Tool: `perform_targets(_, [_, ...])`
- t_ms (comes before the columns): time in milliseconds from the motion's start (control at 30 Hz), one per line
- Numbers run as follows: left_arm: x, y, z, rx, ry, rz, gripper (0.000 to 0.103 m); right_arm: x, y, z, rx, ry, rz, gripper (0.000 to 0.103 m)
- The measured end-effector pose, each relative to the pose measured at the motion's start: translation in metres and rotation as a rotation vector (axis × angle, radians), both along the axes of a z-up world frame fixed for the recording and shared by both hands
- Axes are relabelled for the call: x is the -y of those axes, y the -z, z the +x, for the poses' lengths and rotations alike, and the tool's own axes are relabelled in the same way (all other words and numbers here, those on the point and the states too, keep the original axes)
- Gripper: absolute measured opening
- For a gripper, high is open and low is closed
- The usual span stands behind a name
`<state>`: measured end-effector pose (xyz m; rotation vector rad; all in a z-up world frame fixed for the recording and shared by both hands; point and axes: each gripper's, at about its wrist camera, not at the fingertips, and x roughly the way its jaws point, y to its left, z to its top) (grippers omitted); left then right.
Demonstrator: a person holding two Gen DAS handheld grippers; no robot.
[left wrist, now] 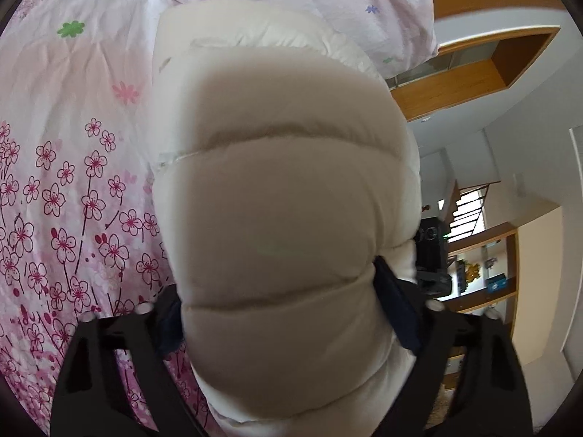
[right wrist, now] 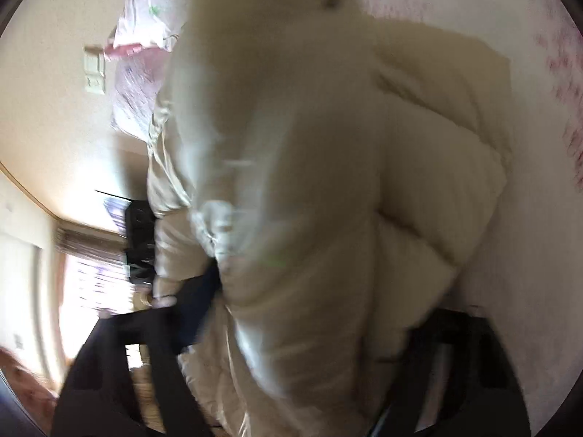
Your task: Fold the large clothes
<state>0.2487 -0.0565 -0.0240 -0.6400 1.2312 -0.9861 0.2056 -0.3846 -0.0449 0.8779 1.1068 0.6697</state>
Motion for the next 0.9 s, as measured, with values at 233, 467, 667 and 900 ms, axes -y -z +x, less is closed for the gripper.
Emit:
perform_targets(233, [-0.01, -0.009, -0.004, 0.05, -0.011, -0.056, 0.054, -0.005, -0.018, -0.003, 0.056, 0.026, 0.013, 0.029])
perform_targets(467, [-0.042, -0.032, 0.002, 0.141, -0.086, -0.091, 0.049, -0.033, -0.07, 0.018, 0.178, -0.002, -0.021, 0.025])
perform_targets(667, [-0.093, -0.052, 0.025, 0.221, -0.225, -0.034, 0.049, -0.095, -0.105, 0.077, 0.287, -0.068, -0.022, 0.025])
perform_targets(900, [-0.154, -0.043, 0.057, 0.235, -0.344, 0.096, 0.049, -0.163, -0.083, 0.135, 0.264, -0.121, 0.02, 0.025])
